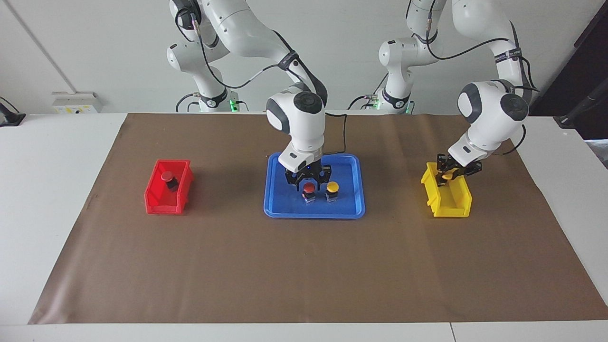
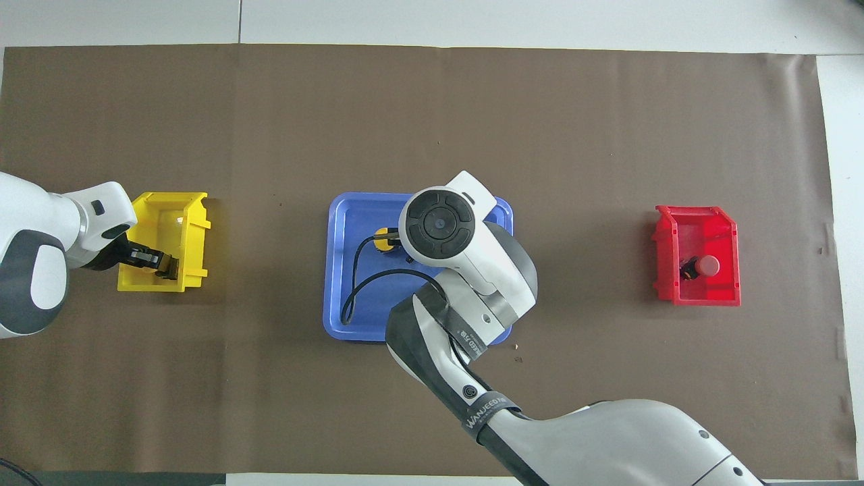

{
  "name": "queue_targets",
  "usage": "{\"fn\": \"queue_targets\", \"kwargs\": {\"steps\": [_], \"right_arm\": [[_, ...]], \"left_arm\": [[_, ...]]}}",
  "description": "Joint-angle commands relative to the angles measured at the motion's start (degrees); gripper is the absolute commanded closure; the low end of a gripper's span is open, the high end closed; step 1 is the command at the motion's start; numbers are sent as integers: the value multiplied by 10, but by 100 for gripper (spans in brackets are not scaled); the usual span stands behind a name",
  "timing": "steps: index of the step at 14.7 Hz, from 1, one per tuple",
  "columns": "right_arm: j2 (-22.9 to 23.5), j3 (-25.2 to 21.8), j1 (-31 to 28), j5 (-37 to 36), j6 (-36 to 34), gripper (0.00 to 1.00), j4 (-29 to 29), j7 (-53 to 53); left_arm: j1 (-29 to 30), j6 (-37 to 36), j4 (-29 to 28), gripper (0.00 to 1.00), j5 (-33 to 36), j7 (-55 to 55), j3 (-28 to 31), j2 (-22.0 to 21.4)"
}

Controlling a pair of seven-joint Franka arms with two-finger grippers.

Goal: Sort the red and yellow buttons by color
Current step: 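Grasp the second red button with the right gripper and lift it, then lower the red button into the red bin while the left gripper reaches the yellow button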

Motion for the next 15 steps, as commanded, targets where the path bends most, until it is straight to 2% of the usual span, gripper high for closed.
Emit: {"fn": "queue_targets", "kwargs": {"steps": [1, 2, 3, 4, 6, 7, 9, 10, 11, 12, 13, 15], "right_arm": [[-2, -2, 2, -12, 7, 70, -6, 8], [-2, -2, 0, -12, 1, 82, -3, 8], [-3, -3, -5, -11, -13, 90, 9, 7], [-2, -4, -9, -12, -55, 93, 40, 4], [-4, -3, -36, -11, -149, 93, 111, -18], [-27, -4, -54, -8, -182, 93, 111, -65], [-112, -4, -120, -2, -220, 93, 53, -186], [-151, -4, -160, -2, -245, 93, 24, -233], [-179, -4, -202, -2, -263, 93, -6, -300], [-199, -4, -242, -2, -263, 93, -31, -363], [-203, -4, -282, -2, -258, 93, -43, -417], [-208, -4, -349, -2, -200, 93, -74, -523]], "left_arm": [[11, 34, -24, 58, 9, 5, -6, -18], [11, 35, -24, 41, 9, 5, -6, -17], [12, 34, -24, 34, 9, 5, -6, -17], [11, 32, -24, 32, 9, 2, -6, -17], [2, 20, -17, 31, 9, -24, -7, -18], [1, 9, -11, 31, 9, -32, -9, -19], [-8, -36, 24, 28, 9, -35, -11, -21], [-8, -68, 55, 19, 9, -35, -11, -21], [-15, -105, 90, 5, 9, -36, -12, -21], [-23, -139, 128, 0, 9, -41, -12, -21], [-37, -174, 166, 0, 9, -65, -12, -22], [-64, -230, 242, 0, 9, -126, -12, -15]]}}
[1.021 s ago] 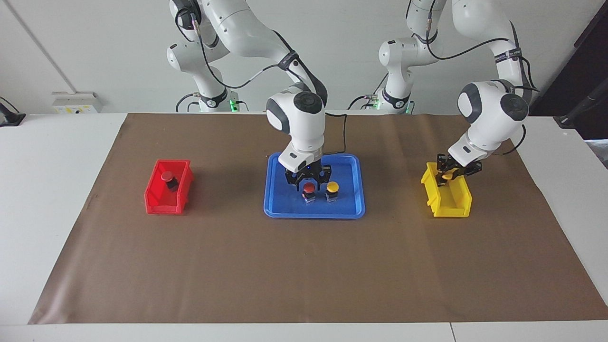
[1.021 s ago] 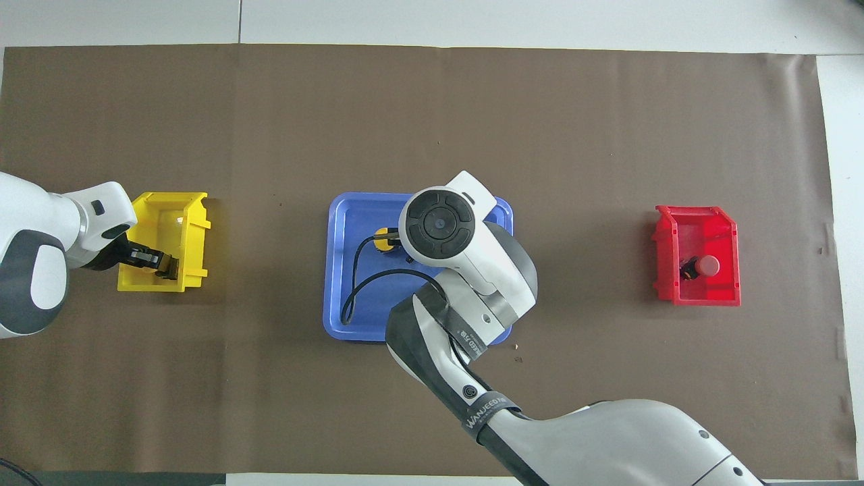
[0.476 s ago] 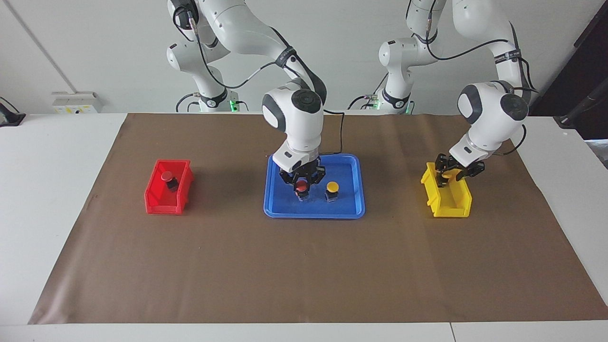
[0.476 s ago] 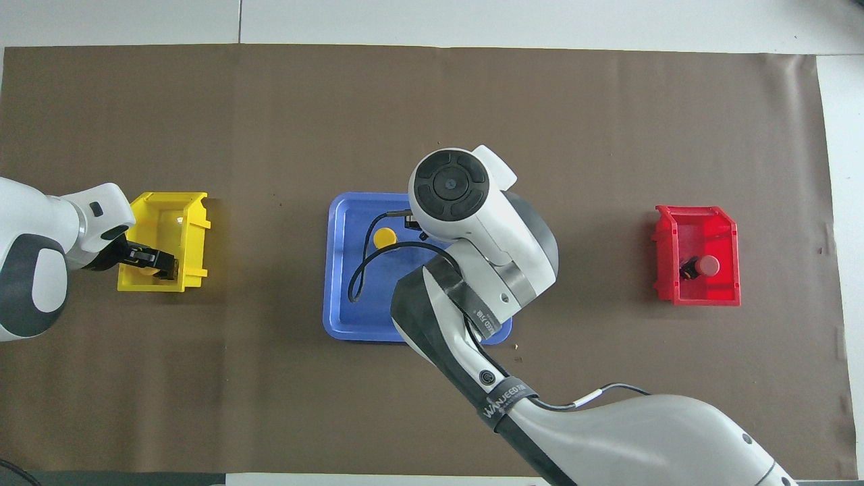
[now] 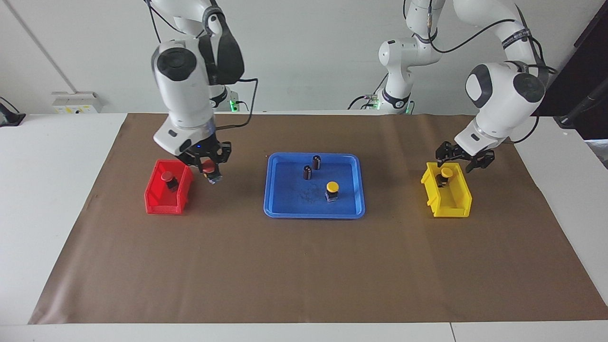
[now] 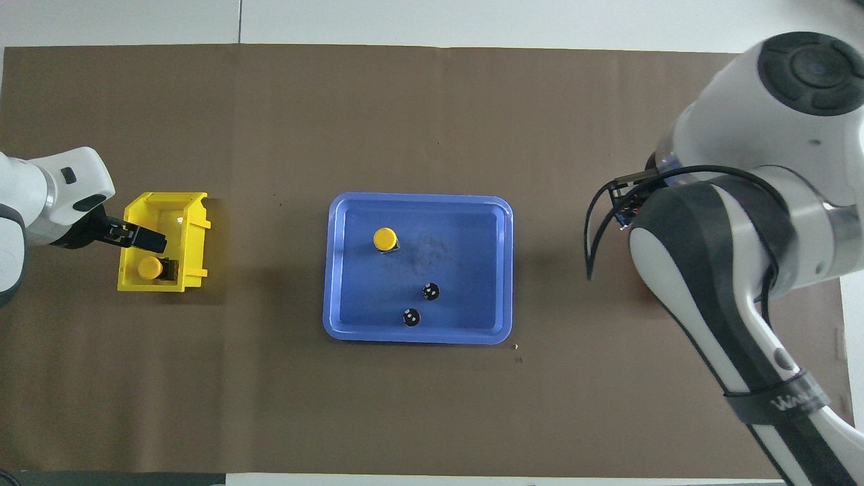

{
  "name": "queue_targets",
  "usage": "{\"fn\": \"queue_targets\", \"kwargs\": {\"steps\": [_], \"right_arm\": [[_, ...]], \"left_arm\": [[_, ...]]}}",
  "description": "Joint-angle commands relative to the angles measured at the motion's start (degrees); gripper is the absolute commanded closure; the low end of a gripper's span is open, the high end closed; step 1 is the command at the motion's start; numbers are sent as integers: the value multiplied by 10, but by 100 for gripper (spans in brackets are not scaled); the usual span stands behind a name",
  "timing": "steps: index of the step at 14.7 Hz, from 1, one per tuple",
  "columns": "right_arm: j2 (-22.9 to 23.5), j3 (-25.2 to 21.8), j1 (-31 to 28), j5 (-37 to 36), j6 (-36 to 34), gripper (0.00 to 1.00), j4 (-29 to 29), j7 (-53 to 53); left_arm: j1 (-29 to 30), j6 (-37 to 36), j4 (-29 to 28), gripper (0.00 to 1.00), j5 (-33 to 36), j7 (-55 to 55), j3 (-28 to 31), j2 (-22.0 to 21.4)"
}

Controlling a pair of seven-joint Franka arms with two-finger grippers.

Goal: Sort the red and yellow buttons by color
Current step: 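Lower the red button into the red bin while the left gripper reaches the yellow button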

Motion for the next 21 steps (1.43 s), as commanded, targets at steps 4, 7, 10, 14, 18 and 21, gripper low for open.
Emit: {"fn": "queue_targets", "kwargs": {"steps": [4, 7, 10, 14, 18, 21], "right_arm": [[-48, 11, -109, 12, 169, 93, -165, -176], [-58, 11, -121, 13, 212, 93, -205, -205], [-53, 11, -125, 23, 259, 93, -236, -205], [-50, 10, -124, 28, 304, 93, -266, -213], [-38, 10, -120, 29, 367, 93, -293, -216], [-37, 10, -120, 28, 374, 82, -300, -217]], "left_arm": [[-137, -43, 126, 0, 8, -246, 4, 32], [-223, 45, 108, 0, 3, -372, 2, 77], [-284, 126, 109, 0, 8, -456, 4, 153], [-311, 162, 79, 0, 8, -462, 4, 179], [-325, 195, 36, 0, 8, -465, 3, 179], [-334, 206, 35, 0, 8, -479, 2, 183]]}}
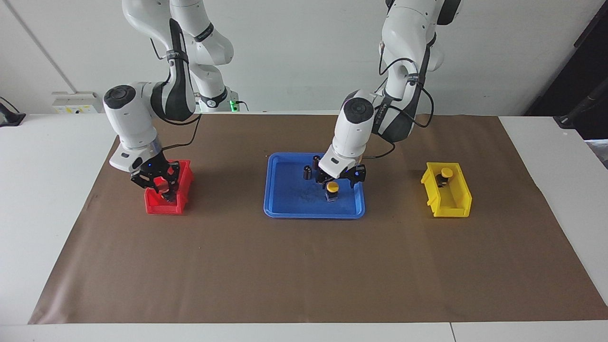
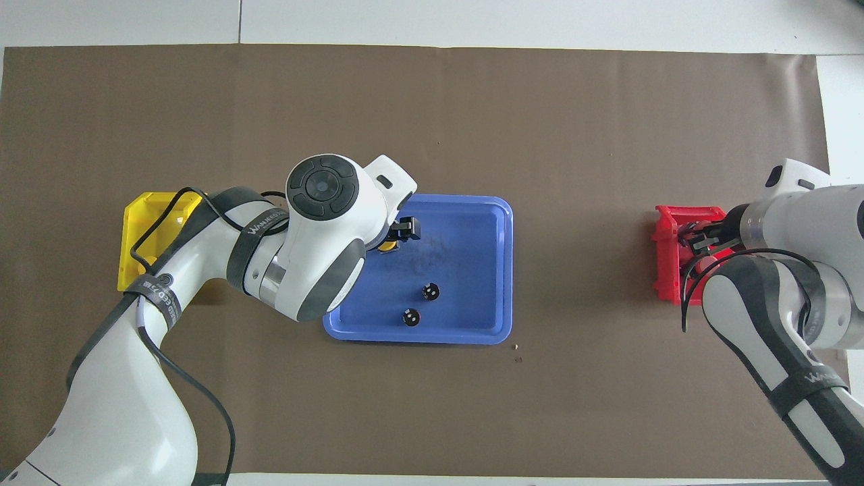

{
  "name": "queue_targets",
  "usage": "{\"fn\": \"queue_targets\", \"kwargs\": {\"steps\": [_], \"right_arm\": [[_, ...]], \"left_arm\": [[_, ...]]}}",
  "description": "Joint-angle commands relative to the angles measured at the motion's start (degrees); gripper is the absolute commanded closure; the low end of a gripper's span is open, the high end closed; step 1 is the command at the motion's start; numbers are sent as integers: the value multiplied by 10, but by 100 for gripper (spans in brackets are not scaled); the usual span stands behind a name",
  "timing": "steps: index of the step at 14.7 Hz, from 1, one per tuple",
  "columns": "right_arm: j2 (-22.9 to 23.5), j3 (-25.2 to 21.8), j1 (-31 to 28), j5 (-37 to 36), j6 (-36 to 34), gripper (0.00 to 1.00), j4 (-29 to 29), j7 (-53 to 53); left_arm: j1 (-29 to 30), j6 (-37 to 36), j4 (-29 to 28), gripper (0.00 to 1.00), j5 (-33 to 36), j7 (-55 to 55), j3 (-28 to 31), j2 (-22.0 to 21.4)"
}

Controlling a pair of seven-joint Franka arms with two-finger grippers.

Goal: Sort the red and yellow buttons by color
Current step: 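Grasp the yellow button with the left gripper while the right gripper withdraws, then carry the yellow button with the left gripper to the yellow bin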

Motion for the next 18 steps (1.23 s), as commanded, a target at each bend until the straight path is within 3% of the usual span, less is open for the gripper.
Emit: {"fn": "queue_targets", "kwargs": {"steps": [1, 3, 4, 5, 9, 12, 15, 18], "right_arm": [[-6, 7, -10, 13, 8, 68, -10, -23], [-6, 7, -9, 13, -1, 7, -6, -24], [-5, 7, -12, 13, -25, 0, 9, -24], [-3, 7, -14, 13, -78, 0, 45, -24], [-14, 9, 0, 14, -265, 0, 191, 2], [-21, 9, 0, 16, -411, 0, 307, 92], [-20, 9, -1, 16, -520, 0, 394, 153], [-17, 5, -5, 16, -575, 0, 439, 189]], "left_arm": [[-22, 23, -18, 0, 8, -21, 9, -9], [-22, 35, -19, 8, 8, -27, 9, -2], [-22, 33, -17, 60, 6, -44, 9, 0], [-22, 38, -18, 98, 7, -49, 9, 0], [-13, 29, -1, 99, 7, -48, 11, 1], [17, -65, 63, 99, 8, -44, 16, -17], [80, -196, 117, 99, 4, 89, 19, -47], [187, -234, 118, 99, 3, 257, 18, -61]]}}
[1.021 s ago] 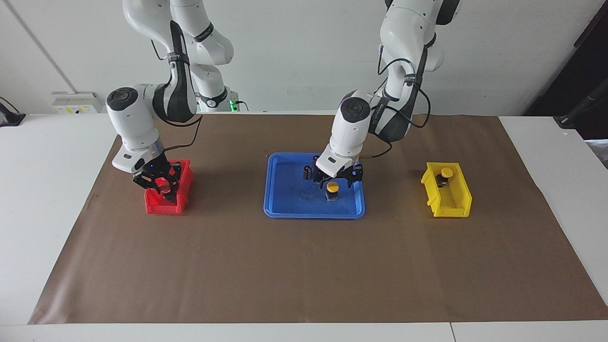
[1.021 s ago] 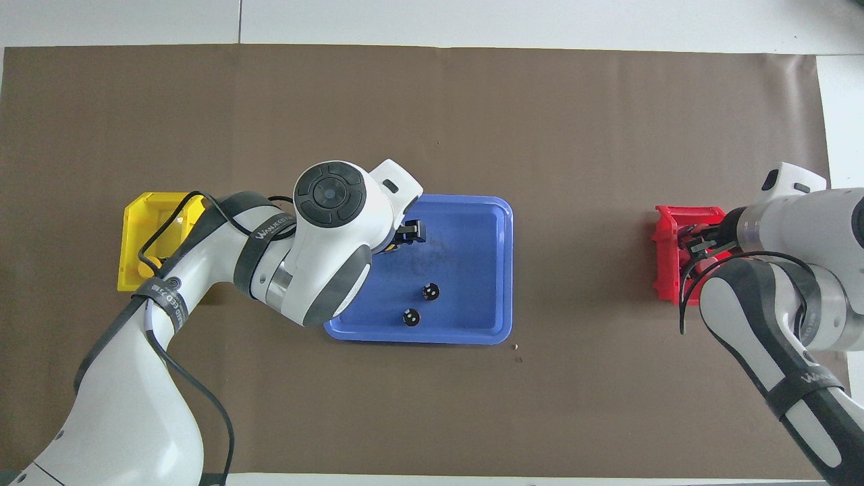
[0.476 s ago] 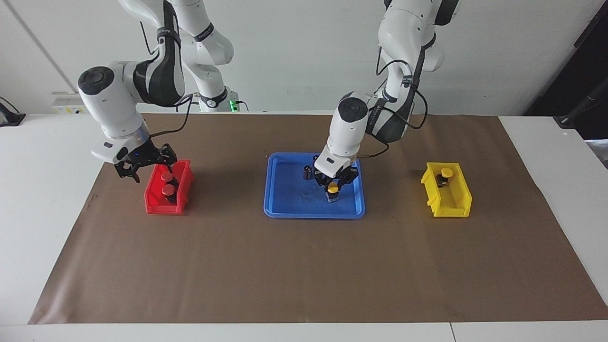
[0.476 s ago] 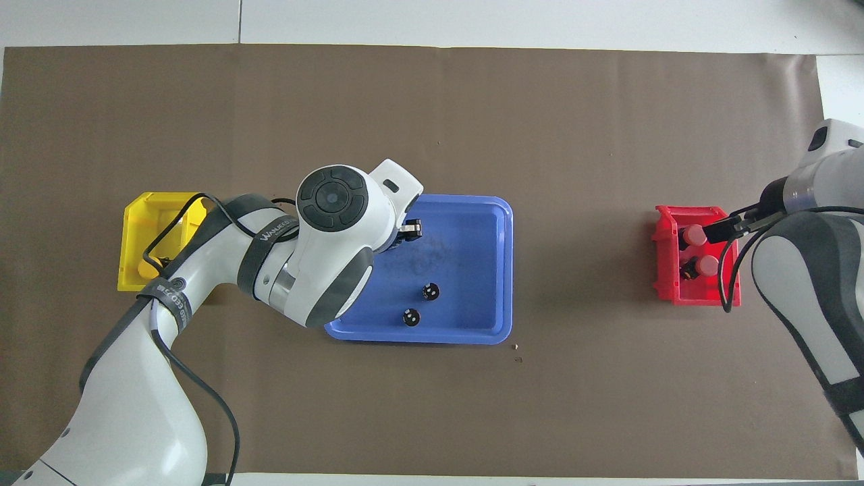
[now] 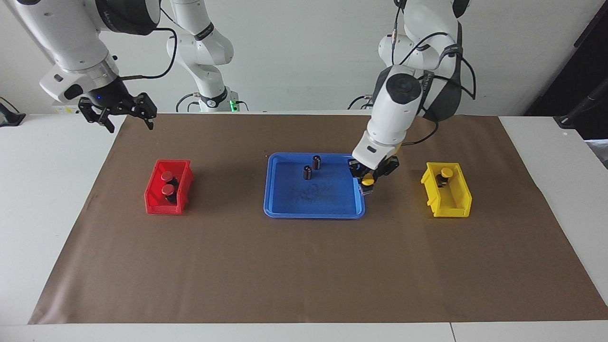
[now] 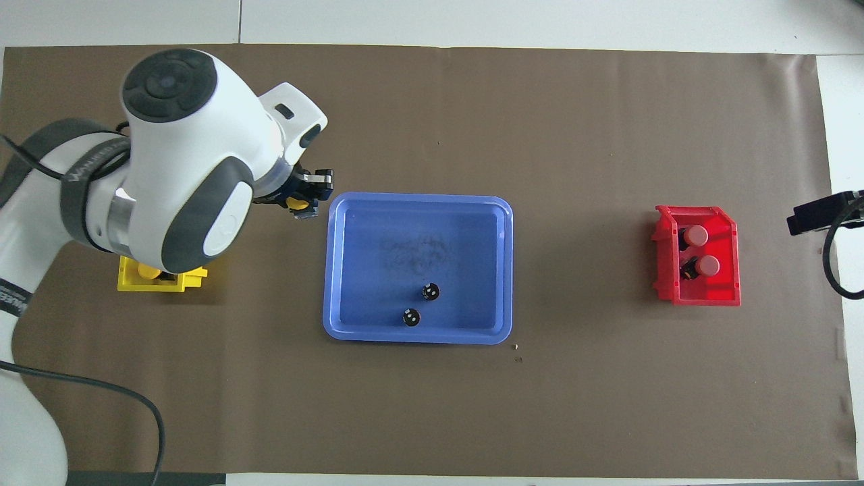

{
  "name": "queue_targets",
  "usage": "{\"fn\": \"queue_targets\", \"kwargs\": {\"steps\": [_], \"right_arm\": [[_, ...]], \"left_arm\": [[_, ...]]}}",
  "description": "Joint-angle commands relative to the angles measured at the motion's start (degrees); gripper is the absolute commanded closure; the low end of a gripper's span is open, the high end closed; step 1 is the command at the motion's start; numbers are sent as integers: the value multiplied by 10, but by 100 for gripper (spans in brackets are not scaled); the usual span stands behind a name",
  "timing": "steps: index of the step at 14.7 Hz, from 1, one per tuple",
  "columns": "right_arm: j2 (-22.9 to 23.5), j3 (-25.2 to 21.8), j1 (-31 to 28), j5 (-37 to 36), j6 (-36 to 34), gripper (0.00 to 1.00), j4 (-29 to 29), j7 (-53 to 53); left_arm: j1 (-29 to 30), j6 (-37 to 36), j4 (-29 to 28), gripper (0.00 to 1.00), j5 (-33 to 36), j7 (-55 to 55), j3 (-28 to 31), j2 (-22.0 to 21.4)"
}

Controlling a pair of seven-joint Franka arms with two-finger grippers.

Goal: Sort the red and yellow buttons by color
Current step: 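Carry the yellow button with the left gripper to the yellow bin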

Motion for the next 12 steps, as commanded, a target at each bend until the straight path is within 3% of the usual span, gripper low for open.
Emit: {"fn": "queue_targets", "kwargs": {"steps": [1, 6, 9, 12], "right_arm": [[19, -1, -9, 6, -29, 0, 38, 30], [20, -7, -27, 3, -28, 0, 38, 30], [19, -15, -9, 2, -28, 0, 37, 34], [20, -21, 2, -8, -28, 0, 37, 34]], "left_arm": [[88, -25, -5, 99, 2, 138, -6, -4], [177, 15, -75, 99, 2, 230, -6, -31], [187, 101, -163, 98, 2, 241, -6, -65], [205, 119, -186, 98, 2, 266, -6, -68]]}}
